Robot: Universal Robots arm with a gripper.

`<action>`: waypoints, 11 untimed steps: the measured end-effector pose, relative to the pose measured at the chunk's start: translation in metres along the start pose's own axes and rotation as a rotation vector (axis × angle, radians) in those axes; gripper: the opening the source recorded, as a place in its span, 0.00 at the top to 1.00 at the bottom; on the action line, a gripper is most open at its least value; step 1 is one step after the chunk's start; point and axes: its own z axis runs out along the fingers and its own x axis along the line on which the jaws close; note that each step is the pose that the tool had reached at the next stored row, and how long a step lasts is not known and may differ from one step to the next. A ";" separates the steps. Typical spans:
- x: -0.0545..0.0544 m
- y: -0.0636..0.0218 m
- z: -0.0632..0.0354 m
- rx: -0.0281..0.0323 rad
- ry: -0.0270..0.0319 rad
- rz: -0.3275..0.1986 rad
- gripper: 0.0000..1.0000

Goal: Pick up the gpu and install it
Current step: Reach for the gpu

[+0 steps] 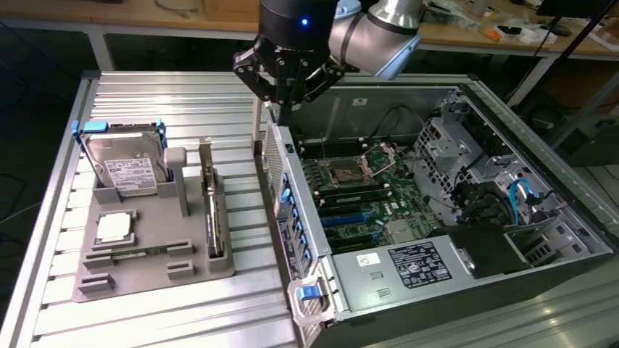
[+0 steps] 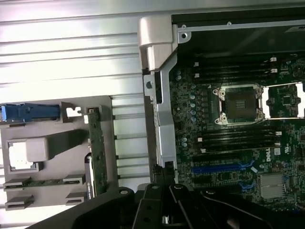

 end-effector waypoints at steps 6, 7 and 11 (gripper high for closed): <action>0.024 -0.0018 -0.0006 0.0000 0.0000 0.000 0.89; 0.027 -0.0021 -0.0007 0.0000 0.0000 0.000 0.89; 0.038 -0.0029 -0.0010 -0.0001 -0.0001 0.000 0.89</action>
